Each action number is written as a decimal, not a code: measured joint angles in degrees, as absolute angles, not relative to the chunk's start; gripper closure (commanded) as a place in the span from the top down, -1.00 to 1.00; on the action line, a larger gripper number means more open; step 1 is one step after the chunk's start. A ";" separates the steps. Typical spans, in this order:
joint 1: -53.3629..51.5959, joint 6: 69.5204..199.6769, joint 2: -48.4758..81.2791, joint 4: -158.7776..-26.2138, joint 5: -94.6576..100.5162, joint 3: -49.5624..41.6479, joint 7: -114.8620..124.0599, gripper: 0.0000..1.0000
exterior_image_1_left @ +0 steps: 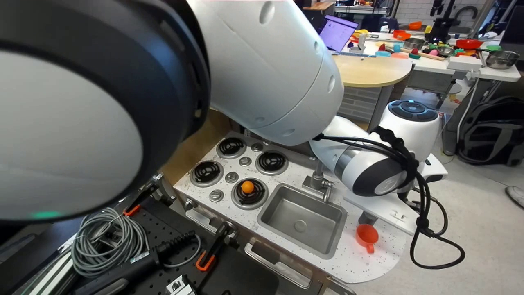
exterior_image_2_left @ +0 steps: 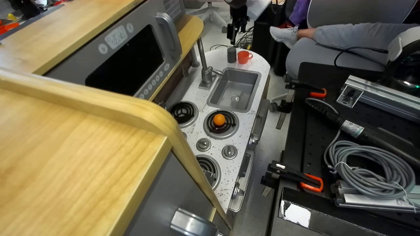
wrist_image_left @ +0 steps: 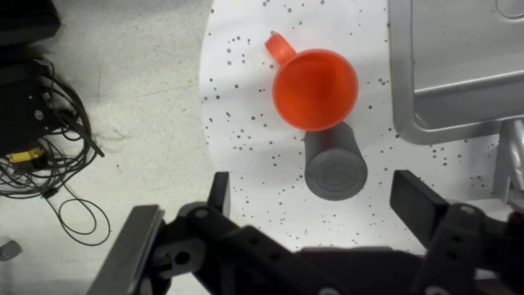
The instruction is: Put the grey cup in the orange cup
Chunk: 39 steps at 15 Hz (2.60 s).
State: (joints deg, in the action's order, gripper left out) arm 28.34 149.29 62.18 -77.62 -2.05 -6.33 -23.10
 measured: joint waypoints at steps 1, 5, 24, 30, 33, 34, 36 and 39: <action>28.35 149.41 62.85 -76.76 -1.44 -5.88 -24.06 1.00; 28.33 149.51 65.89 -73.61 0.38 -4.98 -26.82 1.00; 28.36 149.27 77.26 -60.82 2.06 -4.90 -29.87 -0.60; 28.42 149.21 76.81 -59.89 2.26 -5.87 -30.66 -0.60; 29.36 149.34 74.67 -62.18 2.14 -6.06 -30.70 -0.60; 29.76 149.59 73.54 -63.56 2.14 -6.05 -30.84 -0.60; 30.43 149.75 70.92 -66.82 2.14 -6.05 -31.21 -0.60; 30.97 149.82 66.39 -72.74 2.03 -5.79 -31.30 -0.60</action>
